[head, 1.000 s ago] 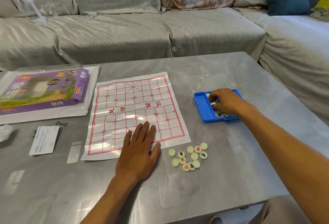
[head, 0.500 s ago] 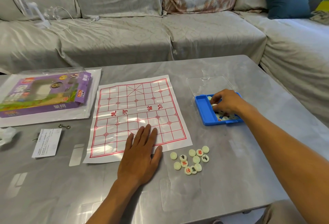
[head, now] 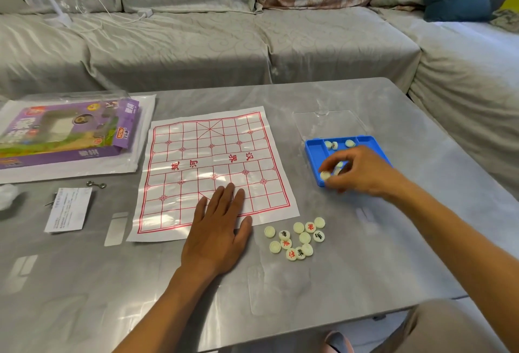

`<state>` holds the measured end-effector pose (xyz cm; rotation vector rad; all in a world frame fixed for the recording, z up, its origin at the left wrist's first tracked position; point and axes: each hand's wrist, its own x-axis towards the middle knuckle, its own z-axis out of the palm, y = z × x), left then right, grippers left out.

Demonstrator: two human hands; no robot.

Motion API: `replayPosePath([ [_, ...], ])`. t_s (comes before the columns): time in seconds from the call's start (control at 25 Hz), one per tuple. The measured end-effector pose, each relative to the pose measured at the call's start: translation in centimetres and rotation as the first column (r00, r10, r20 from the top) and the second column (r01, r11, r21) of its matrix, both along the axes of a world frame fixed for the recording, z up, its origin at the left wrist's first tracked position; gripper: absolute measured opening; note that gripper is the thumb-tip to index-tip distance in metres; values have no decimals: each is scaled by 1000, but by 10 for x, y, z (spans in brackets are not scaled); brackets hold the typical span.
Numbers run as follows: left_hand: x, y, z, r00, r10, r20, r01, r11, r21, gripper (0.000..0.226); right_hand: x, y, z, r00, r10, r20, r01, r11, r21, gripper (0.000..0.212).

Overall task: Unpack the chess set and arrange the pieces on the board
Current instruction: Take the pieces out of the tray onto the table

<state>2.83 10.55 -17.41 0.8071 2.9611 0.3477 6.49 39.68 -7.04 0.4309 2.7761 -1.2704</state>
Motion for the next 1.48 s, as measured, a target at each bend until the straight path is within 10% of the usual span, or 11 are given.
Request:
replayPosePath([
  [0.36, -1, 0, 0, 1000, -2, 6, 2, 1000, 10, 82, 26, -37, -34, 972, 164, 166, -199, 955, 222, 23],
  [0.56, -1, 0, 0, 1000, 3, -4, -3, 1000, -1, 79, -8, 16, -21, 958, -134, -253, 212, 926, 313, 12],
  [0.76, 1, 0, 1, 1000, 10, -7, -10, 999, 35, 81, -54, 53, -31, 990, 2, 139, -72, 863, 501, 47],
  [1.48, 1, 0, -2, 1000, 3, -12, -2, 998, 64, 84, -66, 51, -31, 987, 56, 151, -129, 836, 534, 40],
])
